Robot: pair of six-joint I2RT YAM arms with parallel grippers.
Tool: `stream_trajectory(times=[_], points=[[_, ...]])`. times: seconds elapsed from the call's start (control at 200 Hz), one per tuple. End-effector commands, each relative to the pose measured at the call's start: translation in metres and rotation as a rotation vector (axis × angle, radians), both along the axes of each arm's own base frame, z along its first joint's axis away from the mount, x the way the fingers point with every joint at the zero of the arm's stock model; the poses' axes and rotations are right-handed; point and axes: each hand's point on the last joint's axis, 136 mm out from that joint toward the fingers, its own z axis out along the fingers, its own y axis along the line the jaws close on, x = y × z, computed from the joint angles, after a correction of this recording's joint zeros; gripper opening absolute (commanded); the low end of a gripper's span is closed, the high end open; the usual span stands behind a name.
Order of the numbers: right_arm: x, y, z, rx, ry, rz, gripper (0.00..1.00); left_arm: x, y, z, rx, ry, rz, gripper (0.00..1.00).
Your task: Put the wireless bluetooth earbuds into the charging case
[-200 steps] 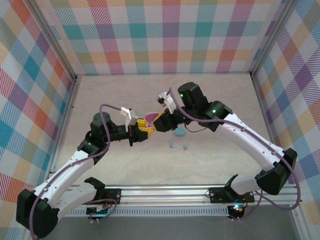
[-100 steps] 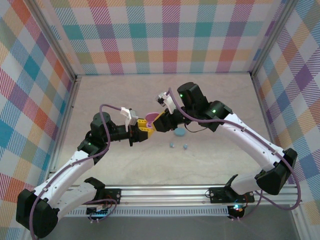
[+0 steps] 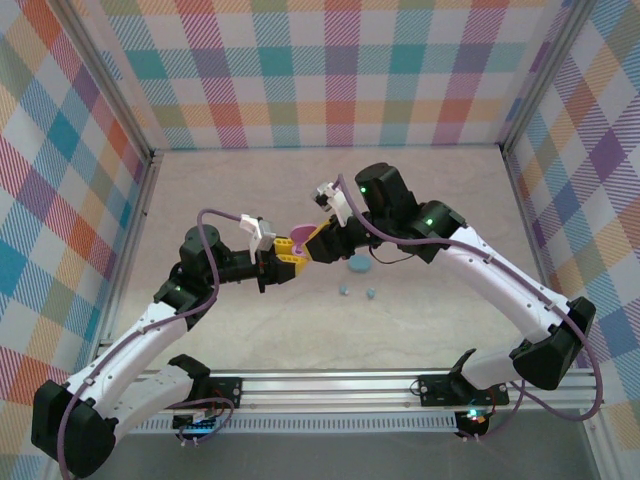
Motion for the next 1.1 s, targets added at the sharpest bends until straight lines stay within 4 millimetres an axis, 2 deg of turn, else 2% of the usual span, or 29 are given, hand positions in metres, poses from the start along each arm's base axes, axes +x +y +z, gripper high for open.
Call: stream_trajectory(times=[0.0,0.205,0.445,0.585,0.705,0.835,0.9,1.095], points=[[0.018,-0.003,0.023,0.029,-0.106,-0.06,0.43,-0.029,-0.007,0.016,-0.033,-0.058,-0.132,0.0],[0.018,-0.004,0.024,0.026,-0.108,-0.064,0.43,-0.029,-0.006,0.014,-0.03,-0.057,-0.127,0.0],[0.019,-0.012,0.039,0.034,-0.141,-0.103,0.43,-0.029,-0.006,0.015,-0.029,-0.06,-0.124,0.0],[0.016,-0.016,0.036,0.012,-0.126,-0.11,0.39,-0.028,-0.006,0.015,-0.025,-0.063,-0.123,0.0],[0.015,-0.026,0.035,0.002,-0.14,-0.139,0.38,-0.026,-0.005,0.013,-0.015,-0.071,-0.107,0.0],[0.021,-0.042,0.044,-0.002,-0.195,-0.229,0.38,-0.019,-0.003,0.01,-0.002,-0.073,-0.063,0.0],[0.029,-0.051,0.041,-0.038,-0.201,-0.289,0.39,-0.016,-0.002,0.006,0.017,-0.074,-0.038,0.0],[0.052,-0.065,0.011,-0.122,-0.134,-0.407,0.4,-0.007,0.009,-0.017,0.053,-0.055,0.063,0.0]])
